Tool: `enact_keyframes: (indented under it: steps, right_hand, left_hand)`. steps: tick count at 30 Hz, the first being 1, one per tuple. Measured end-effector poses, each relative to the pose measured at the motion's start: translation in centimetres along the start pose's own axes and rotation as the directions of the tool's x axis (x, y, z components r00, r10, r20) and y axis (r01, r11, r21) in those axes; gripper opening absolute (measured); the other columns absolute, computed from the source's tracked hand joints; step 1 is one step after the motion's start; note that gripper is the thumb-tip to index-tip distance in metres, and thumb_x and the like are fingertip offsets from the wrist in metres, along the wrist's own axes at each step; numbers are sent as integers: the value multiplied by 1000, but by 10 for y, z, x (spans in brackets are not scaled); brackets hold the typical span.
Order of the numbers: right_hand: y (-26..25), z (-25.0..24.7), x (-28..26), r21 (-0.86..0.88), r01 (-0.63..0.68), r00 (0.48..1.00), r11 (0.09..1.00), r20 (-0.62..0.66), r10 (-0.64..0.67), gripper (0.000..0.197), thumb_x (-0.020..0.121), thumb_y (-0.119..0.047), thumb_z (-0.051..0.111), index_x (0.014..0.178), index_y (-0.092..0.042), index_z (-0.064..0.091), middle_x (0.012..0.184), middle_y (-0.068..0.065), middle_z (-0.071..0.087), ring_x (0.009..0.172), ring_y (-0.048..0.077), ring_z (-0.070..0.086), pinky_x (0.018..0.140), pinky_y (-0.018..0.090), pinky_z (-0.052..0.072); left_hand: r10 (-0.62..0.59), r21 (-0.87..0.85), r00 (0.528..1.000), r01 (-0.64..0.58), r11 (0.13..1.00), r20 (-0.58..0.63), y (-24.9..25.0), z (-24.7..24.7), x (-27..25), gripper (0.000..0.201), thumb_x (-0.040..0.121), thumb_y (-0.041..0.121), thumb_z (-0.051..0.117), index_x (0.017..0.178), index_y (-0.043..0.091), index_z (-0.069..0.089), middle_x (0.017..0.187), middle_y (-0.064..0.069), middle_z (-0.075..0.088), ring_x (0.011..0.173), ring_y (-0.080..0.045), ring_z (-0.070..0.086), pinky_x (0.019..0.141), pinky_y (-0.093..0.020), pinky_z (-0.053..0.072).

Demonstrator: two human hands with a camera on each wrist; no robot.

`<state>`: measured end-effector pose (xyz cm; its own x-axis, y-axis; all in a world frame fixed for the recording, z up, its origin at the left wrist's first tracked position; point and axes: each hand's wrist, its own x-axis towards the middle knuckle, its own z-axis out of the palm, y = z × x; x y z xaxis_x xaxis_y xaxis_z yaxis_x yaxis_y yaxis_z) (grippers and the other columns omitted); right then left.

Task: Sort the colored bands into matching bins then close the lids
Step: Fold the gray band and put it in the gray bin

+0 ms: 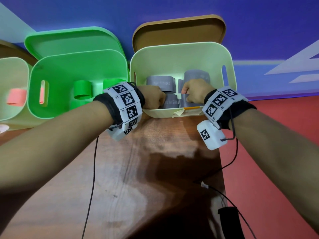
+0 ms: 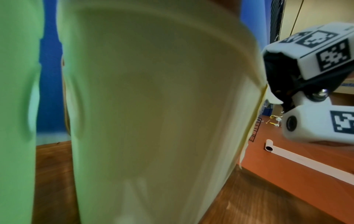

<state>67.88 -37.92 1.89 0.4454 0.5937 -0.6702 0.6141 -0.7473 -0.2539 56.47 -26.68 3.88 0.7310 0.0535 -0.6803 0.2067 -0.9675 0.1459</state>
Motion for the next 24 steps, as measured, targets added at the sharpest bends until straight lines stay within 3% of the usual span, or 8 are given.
enact_keyframes:
  steps: [8, 12, 14, 16, 18, 19, 22, 24]
  right_hand:
    - [0, 2, -7, -171, 147, 986, 974, 98, -132, 54, 92, 6, 35, 141, -17, 40, 142, 8, 45, 124, 30, 46, 103, 35, 39]
    - [-3, -3, -19, -141, 154, 985, 978, 97, -141, 52, 93, 6, 29, 142, -11, 37, 141, 13, 45, 124, 31, 45, 100, 32, 37]
    - [-2, -11, -25, -66, 150, 987, 987, 72, -145, 49, 93, 7, 31, 140, -6, 40, 138, 17, 48, 123, 33, 45, 101, 34, 36]
    - [3, -22, -31, 61, 168, 985, 984, 24, -170, 46, 91, 7, 37, 134, -8, 46, 134, 17, 52, 124, 34, 47, 104, 39, 37]
    - [6, -36, -40, 254, 194, 981, 948, -27, -194, 43, 88, 9, 39, 120, -12, 58, 125, 17, 58, 118, 36, 53, 100, 44, 43]
    - [8, -44, -44, 311, 208, 978, 927, -56, -201, 43, 86, 11, 38, 112, -14, 61, 118, 17, 62, 110, 36, 58, 95, 43, 48]
    - [11, -66, -48, 293, 223, 974, 930, -116, -197, 48, 83, 10, 30, 105, -19, 61, 100, 7, 66, 82, 22, 60, 67, 18, 48]
    - [9, -77, -44, 259, 231, 971, 938, -128, -204, 43, 87, 6, 33, 104, -21, 61, 98, 1, 66, 78, 17, 59, 67, 20, 45]
  left_hand:
    - [43, -69, 999, -44, 997, -15, -4, -4, -6, 33, 91, 7, 40, 115, 16, 61, 123, -9, 56, 109, -27, 53, 97, -35, 42]
    - [34, -153, 997, -44, 987, -67, -9, -11, -13, 35, 91, 5, 39, 115, 18, 62, 122, -7, 57, 109, -26, 53, 100, -34, 39]
    - [19, -224, 993, -44, 974, -114, -12, -21, -20, 33, 93, 5, 41, 116, 16, 61, 114, -4, 57, 102, -22, 52, 90, -21, 36]
    - [11, -292, 985, -61, 954, -172, -16, -35, -28, 30, 94, 6, 42, 115, 14, 62, 103, -1, 58, 92, -19, 50, 74, -18, 33]
    - [-1, -347, 975, -78, 935, -222, -21, -47, -35, 28, 94, 7, 43, 113, 15, 62, 96, 3, 57, 90, -17, 51, 74, -17, 33]
    - [-8, -364, 969, -85, 927, -245, -23, -53, -38, 27, 94, 8, 44, 112, 16, 62, 95, 4, 57, 89, -15, 51, 75, -17, 34]
    - [-32, -392, 954, -92, 915, -298, -29, -66, -40, 20, 95, 14, 47, 107, 21, 61, 86, 10, 58, 76, -10, 52, 69, -16, 37]
    - [-47, -398, 948, -87, 913, -316, -32, -74, -36, 16, 95, 17, 48, 102, 26, 59, 79, 19, 53, 67, 1, 49, 58, -4, 34]
